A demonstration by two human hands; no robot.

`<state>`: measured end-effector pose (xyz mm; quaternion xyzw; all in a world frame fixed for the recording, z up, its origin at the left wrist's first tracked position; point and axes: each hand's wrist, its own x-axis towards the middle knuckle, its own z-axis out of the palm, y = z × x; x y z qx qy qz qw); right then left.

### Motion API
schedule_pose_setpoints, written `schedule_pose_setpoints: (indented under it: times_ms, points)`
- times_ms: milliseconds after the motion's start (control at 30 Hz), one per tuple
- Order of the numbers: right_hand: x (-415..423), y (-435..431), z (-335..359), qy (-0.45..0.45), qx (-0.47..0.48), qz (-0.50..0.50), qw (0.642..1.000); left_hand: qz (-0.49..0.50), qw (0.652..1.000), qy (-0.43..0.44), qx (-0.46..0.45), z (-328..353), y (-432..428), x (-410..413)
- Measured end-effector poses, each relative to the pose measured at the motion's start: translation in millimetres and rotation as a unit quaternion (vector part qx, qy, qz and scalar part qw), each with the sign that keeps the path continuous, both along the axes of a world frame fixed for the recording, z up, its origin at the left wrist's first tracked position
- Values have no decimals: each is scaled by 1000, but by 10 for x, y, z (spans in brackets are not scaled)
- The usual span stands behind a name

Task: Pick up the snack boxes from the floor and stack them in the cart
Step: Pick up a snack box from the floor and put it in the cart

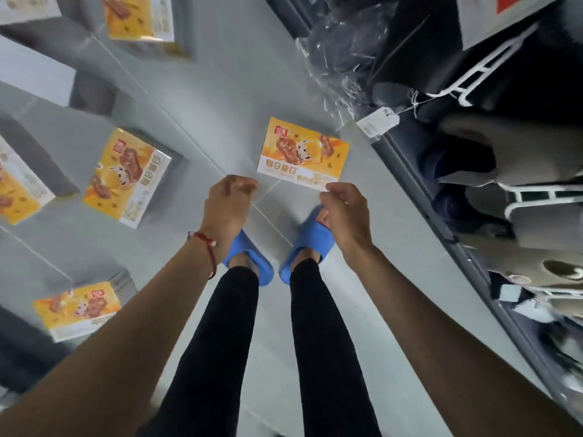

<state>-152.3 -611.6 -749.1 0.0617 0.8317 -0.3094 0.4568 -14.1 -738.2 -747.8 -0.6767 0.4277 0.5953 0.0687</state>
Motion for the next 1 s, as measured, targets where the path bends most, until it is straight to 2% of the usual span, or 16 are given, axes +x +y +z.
schedule_pose_setpoints:
  times_ms: [100,200,333,500,733,1000]
  points:
    - [-86,-23,-671,5,26,-4,1000,-32,999,-9,-9,-654,-43,-103]
    - [-248,-33,-1369,42,65,15,997,-32,999,-7,-32,-1355,-105,-295]
    - [-400,-58,-2169,103,96,-7,990,-47,998,17,-33,-2190,-173,-542]
    - [-491,-156,-2824,68,87,-37,993,-36,997,35,-50,-2864,-199,-699]
    - [-550,-44,-2873,17,66,-47,997,-59,997,12,-40,-3035,-160,-672]
    - [-229,-22,-2070,-2,61,-75,995,-27,999,5,-19,-2277,-118,-328]
